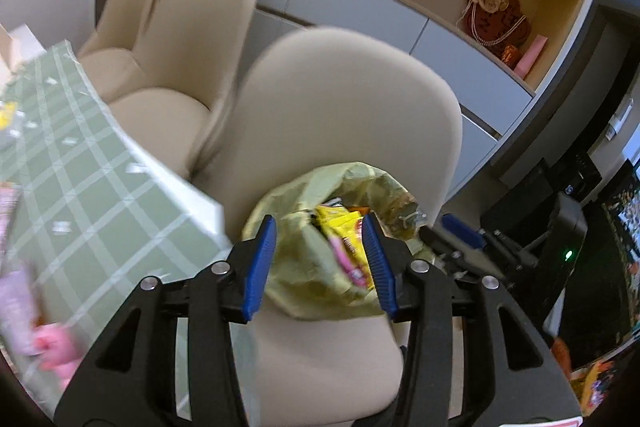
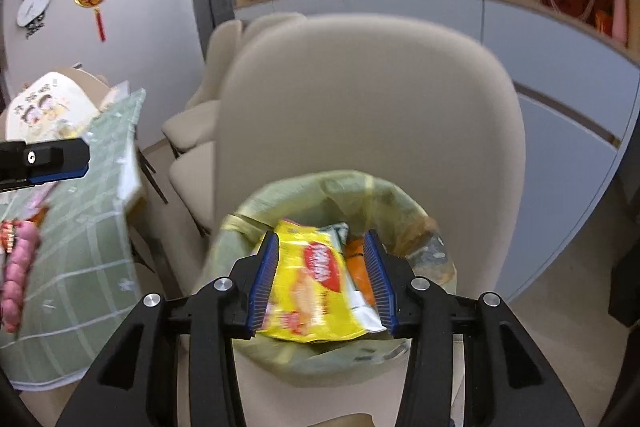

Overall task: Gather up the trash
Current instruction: 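Carry the Nabati pack and chips bag to the trash bag and release both, then move both open tools back over the table toward the remaining wrappers, then grasp the clear plastic piece with the left tool while the right tool grasps the pink pouch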

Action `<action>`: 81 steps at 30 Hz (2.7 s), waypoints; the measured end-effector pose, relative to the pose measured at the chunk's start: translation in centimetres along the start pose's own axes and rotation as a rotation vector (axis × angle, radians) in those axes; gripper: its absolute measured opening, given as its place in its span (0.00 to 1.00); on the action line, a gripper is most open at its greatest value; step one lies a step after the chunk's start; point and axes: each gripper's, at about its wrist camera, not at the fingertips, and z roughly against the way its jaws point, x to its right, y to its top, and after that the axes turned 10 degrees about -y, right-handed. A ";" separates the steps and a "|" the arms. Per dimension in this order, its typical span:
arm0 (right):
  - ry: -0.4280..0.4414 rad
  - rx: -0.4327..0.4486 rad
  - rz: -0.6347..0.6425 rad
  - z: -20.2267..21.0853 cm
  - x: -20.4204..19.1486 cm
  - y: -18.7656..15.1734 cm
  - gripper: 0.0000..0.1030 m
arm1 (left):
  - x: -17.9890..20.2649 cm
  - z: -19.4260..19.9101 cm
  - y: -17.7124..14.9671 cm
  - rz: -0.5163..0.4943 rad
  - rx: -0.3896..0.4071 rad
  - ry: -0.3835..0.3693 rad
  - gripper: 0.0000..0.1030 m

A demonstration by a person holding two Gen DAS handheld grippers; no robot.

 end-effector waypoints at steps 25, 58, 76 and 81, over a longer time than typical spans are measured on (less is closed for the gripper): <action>0.068 0.137 0.088 10.6 -13.2 0.2 0.41 | -18.8 23.2 -6.2 0.113 0.235 0.351 0.50; 0.421 -0.028 0.446 2.7 -27.4 4.8 0.56 | -39.7 20.0 -1.1 0.454 0.216 0.569 0.55; 0.510 -0.279 0.498 -1.3 -35.1 3.3 0.56 | -36.9 18.2 -2.1 0.434 0.168 0.414 0.13; 0.420 -0.325 0.466 -1.7 -35.1 2.3 0.56 | -35.3 18.9 -1.7 0.422 0.180 0.376 0.13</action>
